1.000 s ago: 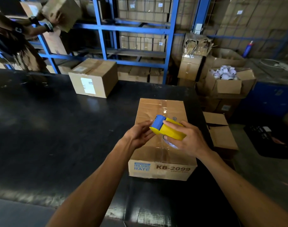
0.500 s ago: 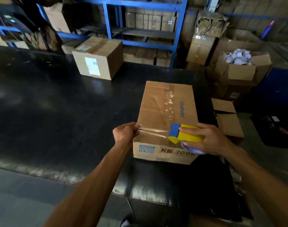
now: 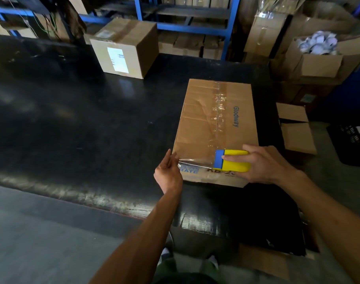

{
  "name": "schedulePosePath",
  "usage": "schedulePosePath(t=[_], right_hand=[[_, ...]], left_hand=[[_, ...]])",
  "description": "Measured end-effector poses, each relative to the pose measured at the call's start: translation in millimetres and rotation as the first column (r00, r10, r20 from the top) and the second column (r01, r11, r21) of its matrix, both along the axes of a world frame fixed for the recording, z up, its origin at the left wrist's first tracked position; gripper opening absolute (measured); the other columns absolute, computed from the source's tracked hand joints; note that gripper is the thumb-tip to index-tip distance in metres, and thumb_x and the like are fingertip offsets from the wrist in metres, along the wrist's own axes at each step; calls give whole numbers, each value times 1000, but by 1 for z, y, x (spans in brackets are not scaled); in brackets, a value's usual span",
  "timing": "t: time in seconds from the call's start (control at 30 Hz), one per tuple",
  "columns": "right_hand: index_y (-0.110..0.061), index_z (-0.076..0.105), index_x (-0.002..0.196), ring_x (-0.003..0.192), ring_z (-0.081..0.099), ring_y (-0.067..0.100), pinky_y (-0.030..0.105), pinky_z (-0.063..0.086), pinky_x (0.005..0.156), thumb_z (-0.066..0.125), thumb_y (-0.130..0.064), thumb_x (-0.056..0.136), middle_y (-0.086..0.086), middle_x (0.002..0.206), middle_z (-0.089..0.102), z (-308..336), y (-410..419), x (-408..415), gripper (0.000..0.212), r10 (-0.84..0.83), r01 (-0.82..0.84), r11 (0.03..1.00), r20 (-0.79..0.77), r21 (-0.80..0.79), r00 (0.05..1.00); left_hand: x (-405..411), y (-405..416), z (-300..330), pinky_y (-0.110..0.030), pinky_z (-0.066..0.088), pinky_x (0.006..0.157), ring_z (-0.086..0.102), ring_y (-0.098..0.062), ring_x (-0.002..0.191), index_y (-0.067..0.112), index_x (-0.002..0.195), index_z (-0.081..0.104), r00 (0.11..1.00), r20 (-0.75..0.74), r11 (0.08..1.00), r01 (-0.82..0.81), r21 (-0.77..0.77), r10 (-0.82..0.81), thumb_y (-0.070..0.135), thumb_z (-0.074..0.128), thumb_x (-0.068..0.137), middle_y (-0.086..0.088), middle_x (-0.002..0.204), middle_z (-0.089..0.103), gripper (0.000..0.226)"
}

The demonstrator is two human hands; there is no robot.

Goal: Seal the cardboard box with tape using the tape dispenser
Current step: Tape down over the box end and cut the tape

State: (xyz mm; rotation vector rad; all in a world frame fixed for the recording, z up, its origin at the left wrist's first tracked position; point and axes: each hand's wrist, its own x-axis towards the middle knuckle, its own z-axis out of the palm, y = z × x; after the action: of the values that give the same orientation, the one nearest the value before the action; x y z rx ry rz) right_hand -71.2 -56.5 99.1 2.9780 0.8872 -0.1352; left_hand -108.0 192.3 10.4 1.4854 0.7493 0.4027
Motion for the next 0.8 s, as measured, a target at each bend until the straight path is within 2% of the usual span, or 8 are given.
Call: schedulePosePath(t=[0.07, 0.23, 0.33, 0.5, 0.67, 0.73, 0.8], right_hand=[[-59, 47, 132, 77, 60, 22, 28, 39, 62, 60, -69, 77, -6, 89, 45, 1, 2, 2, 58, -5, 4, 999, -25, -42, 1000], [-61, 41, 136, 86, 59, 20, 28, 45, 67, 55, -72, 81, -7, 94, 43, -1, 8, 2, 58, -17, 11, 996, -63, -84, 998], [-61, 44, 133, 86, 60, 21, 29, 47, 69, 59, -68, 80, -8, 93, 43, -1, 13, 2, 56, -25, 20, 997, -60, -79, 998], [-61, 51, 127, 86, 65, 24, 32, 50, 71, 64, -67, 76, -5, 94, 55, -1, 17, 1, 53, -54, 51, 997, -46, -62, 997], [-62, 47, 130, 87, 63, 22, 30, 47, 70, 59, -69, 78, -6, 96, 54, 0, 17, 4, 54, -59, 54, 996, -58, -75, 997], [-62, 45, 132, 88, 62, 20, 29, 44, 68, 58, -69, 79, -7, 96, 52, 0, 17, 4, 55, -60, 54, 995, -63, -83, 996], [-62, 42, 134, 88, 60, 19, 29, 41, 65, 57, -69, 81, -7, 95, 50, 1, 17, 5, 56, -61, 53, 994, -80, -93, 995]], left_hand=[[1, -1, -5, -20, 53, 92, 64, 17, 85, 19, 121, 72, 1000, 7, 1000, -3, 12, 3, 20, 73, 89, 6, 107, 76, 32], [5, -2, -16, -31, 55, 94, 70, 2, 94, 22, 120, 72, 1000, 20, 998, -23, 55, 22, 21, 74, 88, 7, 104, 76, 32], [5, -2, -20, -31, 56, 92, 69, 5, 93, 24, 120, 72, 1000, 20, 995, -25, 101, 23, 24, 74, 87, 12, 107, 75, 33], [5, 0, -26, -27, 55, 90, 61, 18, 90, 27, 121, 72, 1000, -21, 974, 12, 228, -7, 25, 73, 89, 15, 112, 72, 32], [5, 8, -22, -28, 51, 93, 66, -3, 106, 25, 132, 64, 991, -71, 914, 134, 383, -115, 30, 66, 94, 14, 121, 68, 39], [4, 13, -22, -24, 50, 93, 65, -4, 109, 24, 142, 53, 984, -74, 904, 178, 389, -162, 32, 65, 95, 12, 121, 69, 49], [3, 19, -22, -17, 48, 87, 67, -3, 103, 24, 150, 41, 979, -57, 908, 204, 365, -197, 29, 70, 92, 9, 115, 74, 65]])
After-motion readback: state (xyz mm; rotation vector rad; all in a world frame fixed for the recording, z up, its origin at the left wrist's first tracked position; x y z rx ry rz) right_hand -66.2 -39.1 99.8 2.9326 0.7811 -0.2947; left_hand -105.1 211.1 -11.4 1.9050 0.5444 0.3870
